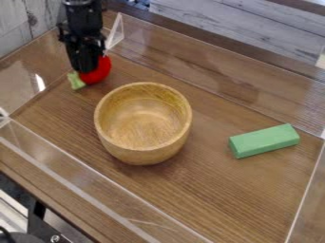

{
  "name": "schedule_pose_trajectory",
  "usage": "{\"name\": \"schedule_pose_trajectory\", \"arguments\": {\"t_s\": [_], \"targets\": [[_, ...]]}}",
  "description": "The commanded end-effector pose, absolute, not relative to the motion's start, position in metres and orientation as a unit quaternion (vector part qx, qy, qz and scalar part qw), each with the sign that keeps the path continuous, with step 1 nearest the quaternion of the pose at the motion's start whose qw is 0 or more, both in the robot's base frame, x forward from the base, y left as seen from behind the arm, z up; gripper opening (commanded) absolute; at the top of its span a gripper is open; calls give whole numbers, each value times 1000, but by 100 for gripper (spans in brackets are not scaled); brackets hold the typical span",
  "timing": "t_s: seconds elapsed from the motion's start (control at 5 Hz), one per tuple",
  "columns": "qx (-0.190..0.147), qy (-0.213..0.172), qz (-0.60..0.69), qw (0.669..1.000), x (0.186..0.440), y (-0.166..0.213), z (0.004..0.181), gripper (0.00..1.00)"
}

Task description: Move the red object to the right side of the table

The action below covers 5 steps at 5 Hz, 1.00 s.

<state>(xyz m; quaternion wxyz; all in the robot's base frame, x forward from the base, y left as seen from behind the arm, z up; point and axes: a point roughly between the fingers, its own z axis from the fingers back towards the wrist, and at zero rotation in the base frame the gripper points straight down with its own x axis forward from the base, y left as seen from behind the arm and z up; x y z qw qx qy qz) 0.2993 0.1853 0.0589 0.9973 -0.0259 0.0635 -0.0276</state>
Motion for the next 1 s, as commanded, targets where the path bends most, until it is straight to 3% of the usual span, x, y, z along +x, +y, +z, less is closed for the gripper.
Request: {"name": "schedule_pose_trajectory", "arguments": {"t_s": [0.0,0.2,0.8], "targets": [[1,3,-37,999,304,177,118,0],[-8,-3,-74,997,304,144,127,0],[-35,-6,-113,993,313,40,98,0]]}}
